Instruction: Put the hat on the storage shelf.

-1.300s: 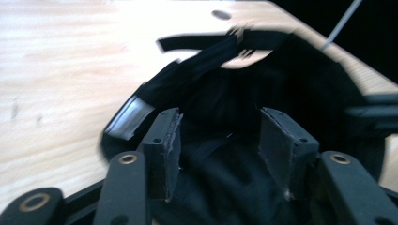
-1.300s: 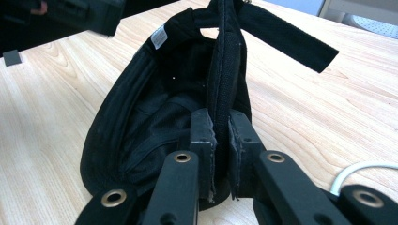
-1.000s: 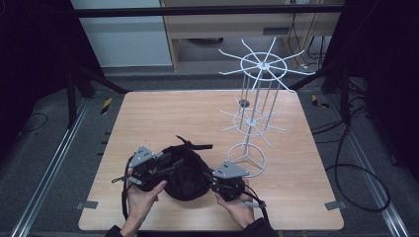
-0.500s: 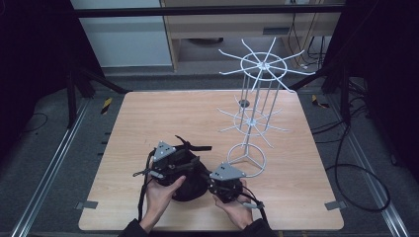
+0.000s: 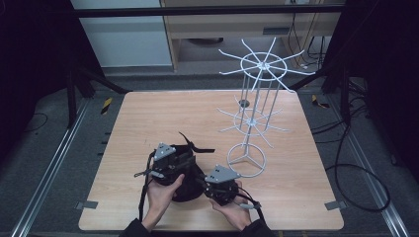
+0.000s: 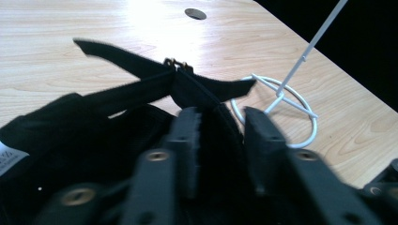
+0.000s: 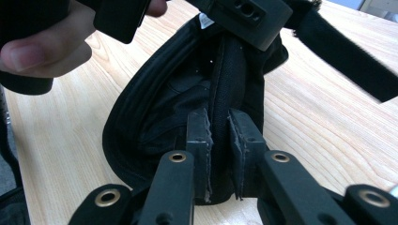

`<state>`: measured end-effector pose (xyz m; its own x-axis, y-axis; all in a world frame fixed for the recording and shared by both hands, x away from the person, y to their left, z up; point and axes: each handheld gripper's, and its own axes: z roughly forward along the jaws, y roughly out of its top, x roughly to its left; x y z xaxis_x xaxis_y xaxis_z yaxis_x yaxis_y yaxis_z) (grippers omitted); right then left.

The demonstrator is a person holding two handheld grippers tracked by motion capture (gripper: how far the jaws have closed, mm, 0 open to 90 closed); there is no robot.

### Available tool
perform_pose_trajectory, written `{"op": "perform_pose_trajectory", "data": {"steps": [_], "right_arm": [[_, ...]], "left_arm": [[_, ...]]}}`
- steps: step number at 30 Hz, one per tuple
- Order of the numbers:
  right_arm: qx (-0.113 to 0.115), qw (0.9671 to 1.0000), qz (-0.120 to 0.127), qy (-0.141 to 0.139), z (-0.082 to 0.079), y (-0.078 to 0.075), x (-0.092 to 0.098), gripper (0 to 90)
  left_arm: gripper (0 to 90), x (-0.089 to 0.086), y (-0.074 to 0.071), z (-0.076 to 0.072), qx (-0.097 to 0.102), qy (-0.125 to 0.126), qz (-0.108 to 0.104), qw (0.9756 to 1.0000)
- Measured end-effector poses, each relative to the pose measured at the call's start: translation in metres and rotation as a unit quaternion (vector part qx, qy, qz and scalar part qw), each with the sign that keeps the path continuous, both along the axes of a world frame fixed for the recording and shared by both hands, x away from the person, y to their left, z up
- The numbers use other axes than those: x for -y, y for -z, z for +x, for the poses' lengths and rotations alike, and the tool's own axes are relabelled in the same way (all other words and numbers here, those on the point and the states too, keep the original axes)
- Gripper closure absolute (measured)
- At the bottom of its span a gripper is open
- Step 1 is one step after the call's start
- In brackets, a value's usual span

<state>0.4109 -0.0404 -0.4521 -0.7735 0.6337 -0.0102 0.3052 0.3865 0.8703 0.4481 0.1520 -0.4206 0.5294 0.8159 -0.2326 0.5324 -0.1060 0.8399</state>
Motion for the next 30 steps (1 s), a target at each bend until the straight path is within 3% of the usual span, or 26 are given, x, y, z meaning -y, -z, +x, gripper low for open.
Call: {"op": "perform_pose_trajectory", "data": {"steps": [2, 8, 12, 16, 22, 30], "right_arm": [[-0.003, 1.0000, 0.004, -0.003, 0.000, 0.000, 0.000, 77.9], [-0.022, 0.9990, 0.030, -0.027, -0.001, -0.006, 0.007, 66.1], [-0.019, 0.9975, 0.057, -0.036, -0.004, -0.014, 0.020, 59.8], [-0.006, 0.9974, 0.068, -0.022, -0.006, -0.019, 0.036, 57.8], [-0.015, 0.9973, 0.072, -0.001, -0.003, -0.010, 0.050, 55.0], [-0.018, 0.9978, 0.058, -0.026, -0.006, 0.000, 0.036, 51.1]], "left_arm": [[77.5, 0.001, 0.000, -0.001, 0.002, 0.004, -0.001, 1.0000], [81.8, -0.005, -0.002, -0.002, 0.006, 0.004, -0.007, 0.9999], [82.2, -0.012, -0.006, -0.004, 0.012, 0.004, -0.018, 0.9998], [83.0, -0.019, -0.014, -0.009, 0.026, 0.010, -0.026, 0.9993], [83.8, -0.028, -0.026, -0.020, 0.055, 0.020, -0.036, 0.9976], [84.1, -0.033, -0.038, -0.028, 0.074, 0.032, -0.060, 0.9949]]}}
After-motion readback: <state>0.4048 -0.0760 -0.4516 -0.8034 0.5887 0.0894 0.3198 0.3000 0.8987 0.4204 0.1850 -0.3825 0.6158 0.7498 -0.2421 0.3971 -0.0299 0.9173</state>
